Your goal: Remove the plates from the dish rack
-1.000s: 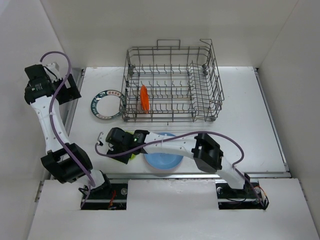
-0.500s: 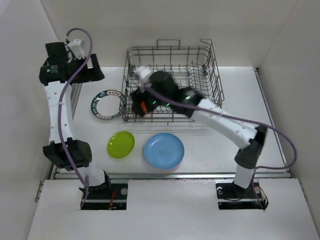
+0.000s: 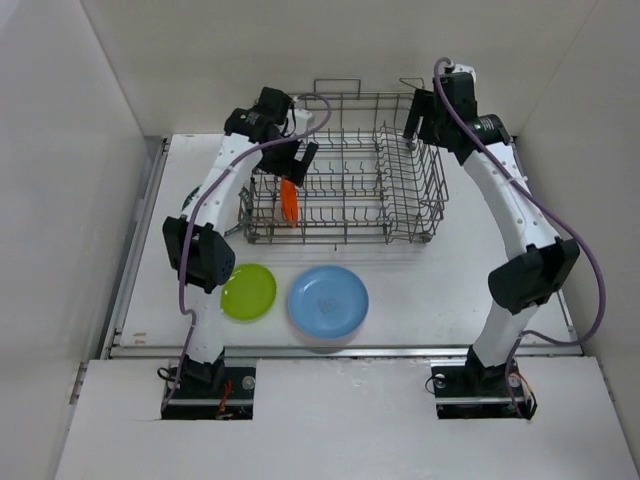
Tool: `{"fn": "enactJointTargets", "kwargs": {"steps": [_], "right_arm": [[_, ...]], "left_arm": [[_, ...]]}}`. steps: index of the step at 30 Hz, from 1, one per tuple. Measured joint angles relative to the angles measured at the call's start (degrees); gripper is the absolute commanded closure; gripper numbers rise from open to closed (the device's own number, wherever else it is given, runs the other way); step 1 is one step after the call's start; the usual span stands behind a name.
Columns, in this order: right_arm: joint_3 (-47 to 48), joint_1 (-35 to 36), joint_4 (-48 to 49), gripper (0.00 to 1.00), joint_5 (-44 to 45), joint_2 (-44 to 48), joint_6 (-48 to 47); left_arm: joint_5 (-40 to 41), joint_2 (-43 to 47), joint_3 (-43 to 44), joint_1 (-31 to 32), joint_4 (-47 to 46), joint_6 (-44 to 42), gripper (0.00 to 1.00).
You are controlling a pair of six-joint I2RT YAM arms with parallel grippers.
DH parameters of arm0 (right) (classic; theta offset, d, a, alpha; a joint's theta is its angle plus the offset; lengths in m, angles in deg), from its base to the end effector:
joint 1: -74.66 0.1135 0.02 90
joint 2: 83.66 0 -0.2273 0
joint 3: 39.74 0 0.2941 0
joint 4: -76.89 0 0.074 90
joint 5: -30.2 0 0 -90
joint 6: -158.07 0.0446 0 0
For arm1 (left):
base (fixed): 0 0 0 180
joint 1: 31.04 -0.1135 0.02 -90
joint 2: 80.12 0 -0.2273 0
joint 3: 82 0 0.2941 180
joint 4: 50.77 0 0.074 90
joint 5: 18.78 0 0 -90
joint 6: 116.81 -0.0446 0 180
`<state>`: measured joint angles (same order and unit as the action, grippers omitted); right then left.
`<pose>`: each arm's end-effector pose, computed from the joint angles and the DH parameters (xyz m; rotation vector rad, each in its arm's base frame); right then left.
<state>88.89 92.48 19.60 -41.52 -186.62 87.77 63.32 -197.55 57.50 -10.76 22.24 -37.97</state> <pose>0.4185 0.1198 0.4014 0.2215 2.0806 0.0569 0.4404 -0.1693 0.3340 0.7252 2.3540 -0.2389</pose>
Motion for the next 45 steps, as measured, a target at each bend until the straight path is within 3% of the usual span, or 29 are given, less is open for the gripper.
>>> {"fn": "enactJointTargets", "kwargs": {"steps": [4,9,12,18,23,27,28,38,45], "right_arm": [[0.1,-3.6,-1.7,0.14,3.5,-5.7,0.4],[-2.4,-4.5,-0.8,0.24,3.9,-10.2,-0.7],[-3.1,-4.5,1.2,0.28,3.2,-10.1,-1.1],[-3.4,-5.1,2.9,0.33,2.9,-10.1,-1.5],[-3.8,-5.1,4.0,0.36,2.2,-10.1,-2.0],[-4.3,-5.1,5.2,0.39,2.1,-10.0,-2.2],[-4.5,-5.1,5.6,0.39,2.1,-10.0,-2.3],[-5.3,-5.1,7.3,0.43,2.1,-9.7,-2.4],[-5.4,-5.2,7.7,0.43,2.1,-9.7,-2.4]], "left_arm": [[6.0,-2.9,2.2,2.2,0.1,-0.6,0.09],[11.1,-3.2,2.6,2.1,0.3,-1.0,0.15],[11.3,-3.6,2.7,1.8,1.3,-1.5,0.34],[9.8,-6.7,2.7,1.9,3.8,-2.1,0.46],[7.1,-8.1,2.7,1.9,5.1,-2.0,0.66],[7.1,-8.1,2.7,2.3,4.3,-0.7,0.88],[7.5,-8.1,2.7,2.3,4.1,0.2,1.0],[7.9,-8.0,4.5,2.3,4.3,2.4,1.0],[10.6,-6.5,11.9,2.0,2.8,3.0,1.0]]}}
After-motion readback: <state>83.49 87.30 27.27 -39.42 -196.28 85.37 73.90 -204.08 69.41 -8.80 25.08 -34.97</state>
